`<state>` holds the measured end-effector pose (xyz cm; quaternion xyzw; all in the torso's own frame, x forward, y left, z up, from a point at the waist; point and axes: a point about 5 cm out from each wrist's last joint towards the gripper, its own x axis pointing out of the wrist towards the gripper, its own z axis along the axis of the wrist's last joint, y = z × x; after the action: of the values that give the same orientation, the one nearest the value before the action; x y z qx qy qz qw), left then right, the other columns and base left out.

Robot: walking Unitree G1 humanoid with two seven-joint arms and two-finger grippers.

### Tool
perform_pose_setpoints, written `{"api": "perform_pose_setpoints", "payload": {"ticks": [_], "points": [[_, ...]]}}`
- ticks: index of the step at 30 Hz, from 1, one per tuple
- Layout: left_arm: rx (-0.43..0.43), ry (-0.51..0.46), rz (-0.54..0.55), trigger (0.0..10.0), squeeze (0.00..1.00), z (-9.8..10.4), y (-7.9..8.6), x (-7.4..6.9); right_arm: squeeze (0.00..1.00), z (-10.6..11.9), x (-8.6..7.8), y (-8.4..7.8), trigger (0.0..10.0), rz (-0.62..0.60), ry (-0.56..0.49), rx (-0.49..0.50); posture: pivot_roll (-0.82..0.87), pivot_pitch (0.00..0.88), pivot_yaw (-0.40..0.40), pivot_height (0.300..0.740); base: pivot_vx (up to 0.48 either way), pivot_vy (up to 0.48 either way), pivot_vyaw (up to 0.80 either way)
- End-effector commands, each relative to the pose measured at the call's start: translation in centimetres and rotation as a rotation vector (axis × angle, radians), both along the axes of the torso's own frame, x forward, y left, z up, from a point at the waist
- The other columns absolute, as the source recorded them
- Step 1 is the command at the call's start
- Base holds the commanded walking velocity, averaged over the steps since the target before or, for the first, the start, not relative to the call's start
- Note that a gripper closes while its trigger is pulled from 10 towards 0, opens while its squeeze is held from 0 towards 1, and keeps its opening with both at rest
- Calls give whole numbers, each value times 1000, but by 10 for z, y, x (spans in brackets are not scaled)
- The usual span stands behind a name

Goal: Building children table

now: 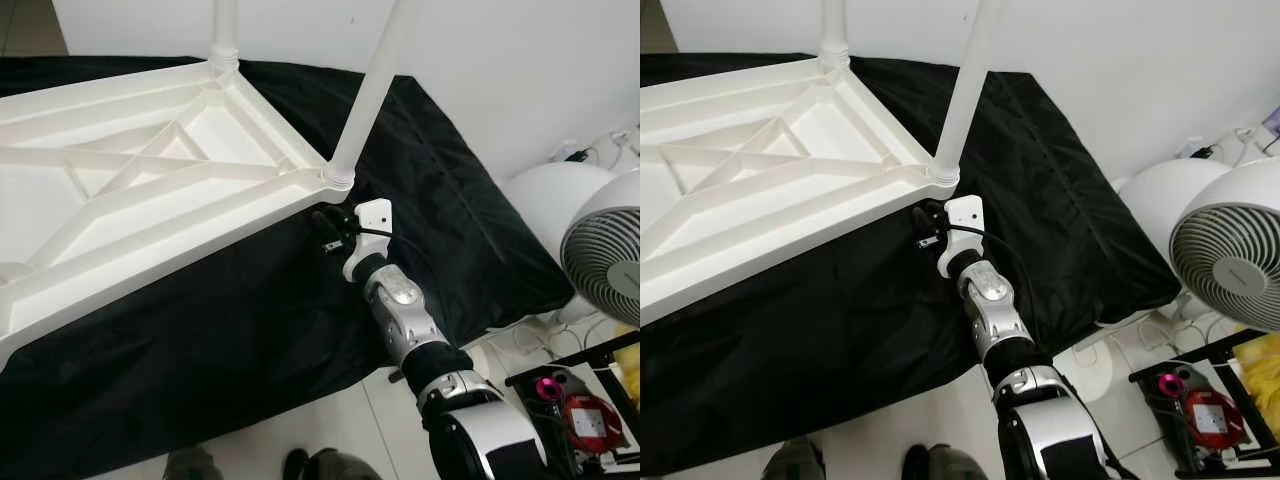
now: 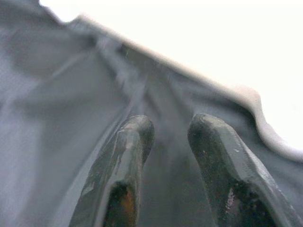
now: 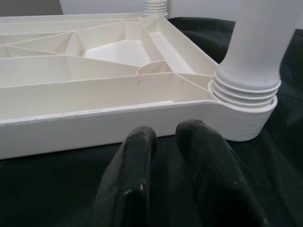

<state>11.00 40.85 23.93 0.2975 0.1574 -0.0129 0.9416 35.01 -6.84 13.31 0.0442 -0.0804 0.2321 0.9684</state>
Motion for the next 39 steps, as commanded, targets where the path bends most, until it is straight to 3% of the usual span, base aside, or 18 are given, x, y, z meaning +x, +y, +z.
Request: {"api": "perform_pose_setpoints", "payload": {"ticks": [1, 3, 5, 6, 8, 10, 12, 15, 17, 21, 22, 25, 27, 31, 32, 33, 36, 39], "points": [[100, -221, 300, 10000, 0, -2, 17, 14, 0, -6, -2, -8, 10000, -30, 10, -12, 187, 123, -154, 740, 0, 0, 0], [100, -221, 300, 10000, 0, -2, 17, 14, 0, -6, -2, -8, 10000, -30, 10, -12, 187, 123, -154, 740, 0, 0, 0], [19, -313, 299, 10000, 0, -9, 12, 43, 0, -9, -4, -15, 10000, -57, 14, -11, 166, 118, -137, 740, 0, 0, 0], [19, -313, 299, 10000, 0, -9, 12, 43, 0, -9, -4, -15, 10000, -57, 14, -11, 166, 118, -137, 740, 0, 0, 0], [-75, -389, 289, 10000, 0, -14, 4, 69, 0, -11, -5, -20, 10000, -78, 15, -14, 155, 118, -131, 740, 0, 0, 0], [-75, -389, 289, 10000, 0, -14, 4, 69, 0, -11, -5, -20, 10000, -78, 15, -14, 155, 118, -131, 740, 0, 0, 0], [-153, -393, 203, 10000, 0, -22, -10, 89, 0, -13, -7, -24, 10000, -95, 15, -15, 130, 118, -116, 740, 0, 0, 0], [-228, -387, 76, 10000, 0, -30, -31, 101, 0, -15, -8, -29, 10000, -117, 19, -21, 114, 118, -107, 740, 0, 0, 0], [-278, -390, -61, 10000, 0, -32, -49, 102, 0, -16, -9, -32, 10000, -134, 22, -27, 110, 119, -105, 740, 0, 0, 0], [-320, -375, -174, 10000, 0, -35, -65, 100, 0, -17, -10, -34, 10000, -141, 26, -28, 108, 119, -107, 740, 0, 0, 0], [-374, -364, -291, 10000, 0, -41, -93, 100, 0, -18, -11, -35, 10000, -141, 29, -35, 105, 117, -111, 740, 0, 0, 0], [-401, -362, -329, 10000, 0, -42, -104, 99, 0, -19, -11, -35, 10000, -142, 31, -41, 105, 118, -113, 740, 0, 0, 0], [-474, -362, -403, 10000, 0, -44, -128, 99, 0, -20, -10, -37, 10000, -149, 39, -48, 108, 118, -120, 740, 0, 0, 0], [-501, -350, -439, 10000, 0, -45, -137, 98, 0, -20, -10, -38, 10000, -153, 42, -51, 108, 119, -122, 740, 0, 0, 0], [-544, -314, -531, 10000, 0, -48, -159, 95, 0, -22, -8, -40, 10000, -178, 58, -67, 109, 118, -126, 740, 0, 0, 0], [-544, -314, -531, 10000, 0, -48, -159, 95, 0, -22, -8, -40, 10000, -178, 58, -67, 109, 118, -126, 740, 0, 0, 0], [-625, -269, -679, 10000, 0, -50, -201, 89, 0, -23, -4, -46, 10000, -234, 85, -88, 109, 118, -125, 740, 0, 0, 0], [-661, -264, -736, 10000, 0, -50, -221, 88, 0, -22, -2, -49, 10000, -265, 92, -99, 108, 119, -123, 740, 0, 0, 0]]}}
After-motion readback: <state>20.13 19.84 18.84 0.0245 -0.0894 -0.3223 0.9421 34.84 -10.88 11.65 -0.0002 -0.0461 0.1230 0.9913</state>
